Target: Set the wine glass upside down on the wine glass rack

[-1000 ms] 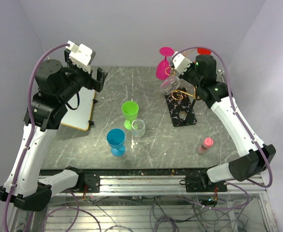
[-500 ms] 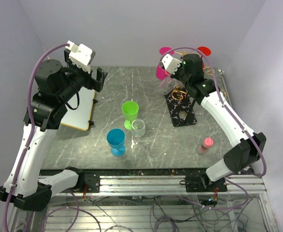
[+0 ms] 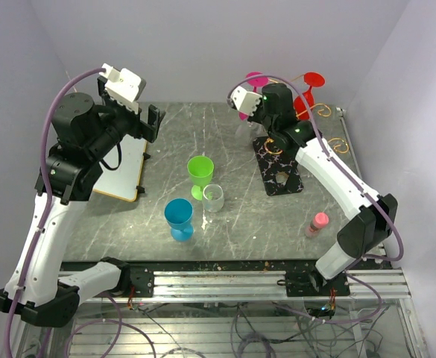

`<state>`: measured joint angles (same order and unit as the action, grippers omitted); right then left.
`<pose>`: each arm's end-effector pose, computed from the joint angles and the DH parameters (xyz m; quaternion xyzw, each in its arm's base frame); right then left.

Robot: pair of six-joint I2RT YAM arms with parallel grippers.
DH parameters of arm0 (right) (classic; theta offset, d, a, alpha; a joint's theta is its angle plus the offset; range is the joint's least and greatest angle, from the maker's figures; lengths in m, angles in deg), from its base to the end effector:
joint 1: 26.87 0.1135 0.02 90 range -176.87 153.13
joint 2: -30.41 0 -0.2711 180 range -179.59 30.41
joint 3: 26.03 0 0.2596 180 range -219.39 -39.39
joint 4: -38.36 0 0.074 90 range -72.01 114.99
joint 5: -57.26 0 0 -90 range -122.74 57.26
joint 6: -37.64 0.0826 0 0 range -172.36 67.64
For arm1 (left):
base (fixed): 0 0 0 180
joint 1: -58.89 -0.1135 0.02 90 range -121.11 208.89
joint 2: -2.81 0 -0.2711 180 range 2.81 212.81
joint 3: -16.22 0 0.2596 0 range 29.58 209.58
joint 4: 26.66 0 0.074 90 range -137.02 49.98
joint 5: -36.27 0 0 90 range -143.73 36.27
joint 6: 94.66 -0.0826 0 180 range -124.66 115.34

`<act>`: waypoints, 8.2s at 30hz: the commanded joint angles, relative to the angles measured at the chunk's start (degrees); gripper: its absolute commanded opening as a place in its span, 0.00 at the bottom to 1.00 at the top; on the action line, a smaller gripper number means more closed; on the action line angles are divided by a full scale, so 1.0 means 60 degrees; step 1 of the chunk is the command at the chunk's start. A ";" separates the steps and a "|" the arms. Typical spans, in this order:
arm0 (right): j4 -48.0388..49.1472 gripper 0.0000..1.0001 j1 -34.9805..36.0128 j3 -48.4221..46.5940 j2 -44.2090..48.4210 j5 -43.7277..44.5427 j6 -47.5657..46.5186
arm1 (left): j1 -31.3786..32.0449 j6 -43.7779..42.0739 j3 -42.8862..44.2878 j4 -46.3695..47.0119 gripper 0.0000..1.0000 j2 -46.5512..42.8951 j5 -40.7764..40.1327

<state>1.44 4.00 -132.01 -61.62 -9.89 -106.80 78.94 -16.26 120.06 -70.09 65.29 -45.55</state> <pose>0.3768 0.1878 0.3884 -0.4733 0.6751 -0.2722 0.4961 0.2264 -0.0951 0.5198 0.2434 0.6772 -0.1022 0.6868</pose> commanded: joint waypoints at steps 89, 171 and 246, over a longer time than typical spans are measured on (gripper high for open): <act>-0.0469 0.22 0.0547 0.1416 0.1157 0.0745 -0.0845 | -0.0142 -0.0249 0.0069 0.0338 0.95 0.0267 0.0632; -0.2291 0.74 -0.2984 0.0795 0.2662 -0.1905 0.1818 | 0.1536 -0.2504 0.0445 -0.2416 0.07 0.5971 0.0098; -0.0587 0.80 -0.2672 -0.2998 0.0399 -1.0763 0.9410 | 0.1546 0.2970 0.3343 0.2978 0.07 0.3671 0.1026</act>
<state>-7.02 -12.26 -150.98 -61.21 -70.89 -55.56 87.88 -0.85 140.12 -56.36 88.63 -42.53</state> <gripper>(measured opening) 0.798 0.082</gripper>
